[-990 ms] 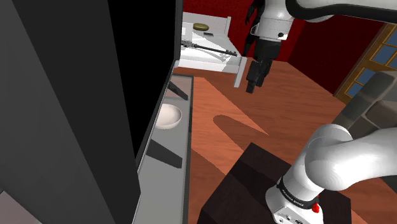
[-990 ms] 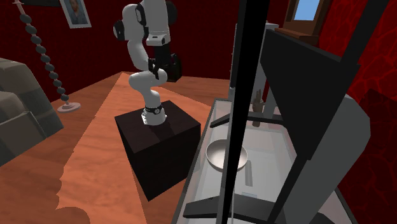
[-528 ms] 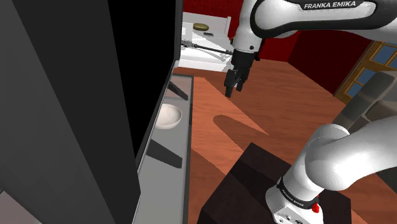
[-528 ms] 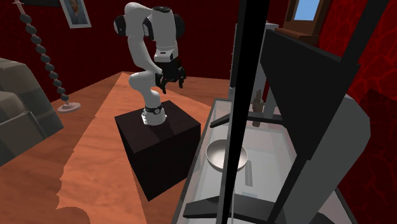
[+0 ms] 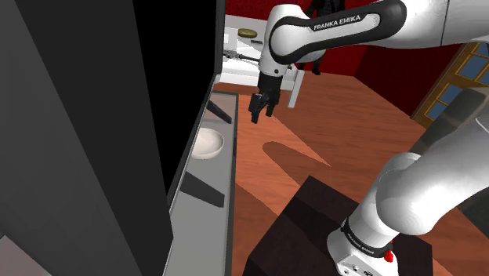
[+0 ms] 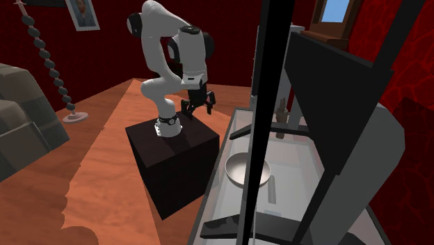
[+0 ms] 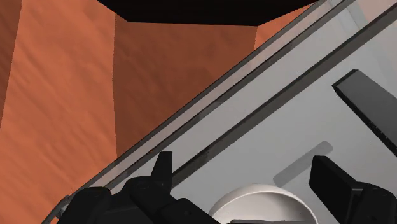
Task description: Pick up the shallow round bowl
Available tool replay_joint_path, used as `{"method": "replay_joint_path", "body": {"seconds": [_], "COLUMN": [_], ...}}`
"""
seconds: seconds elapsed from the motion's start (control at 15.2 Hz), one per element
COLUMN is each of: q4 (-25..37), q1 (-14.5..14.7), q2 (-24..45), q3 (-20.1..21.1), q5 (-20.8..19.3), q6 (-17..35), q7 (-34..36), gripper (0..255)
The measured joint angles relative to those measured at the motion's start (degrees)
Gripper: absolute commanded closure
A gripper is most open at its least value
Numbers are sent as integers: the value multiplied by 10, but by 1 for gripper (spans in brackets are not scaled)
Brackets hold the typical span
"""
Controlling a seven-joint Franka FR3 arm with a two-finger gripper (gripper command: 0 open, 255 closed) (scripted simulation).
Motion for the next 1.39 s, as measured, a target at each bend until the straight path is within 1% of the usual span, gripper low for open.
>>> {"method": "replay_joint_path", "body": {"seconds": [0.46,0.73,1.19,1.32,1.39], "q4": [77,147,286,312,315], "q1": [3,4,-1,-2,-3], "q2": [148,241,392,420,426], "q3": [-2,-1,1,2,2], "q5": [15,25,39,41,42], "q6": [80,108,128,131,134], "q7": [-9,-12,-19,-20,-20], "gripper": [0,0,0,0,0]}}
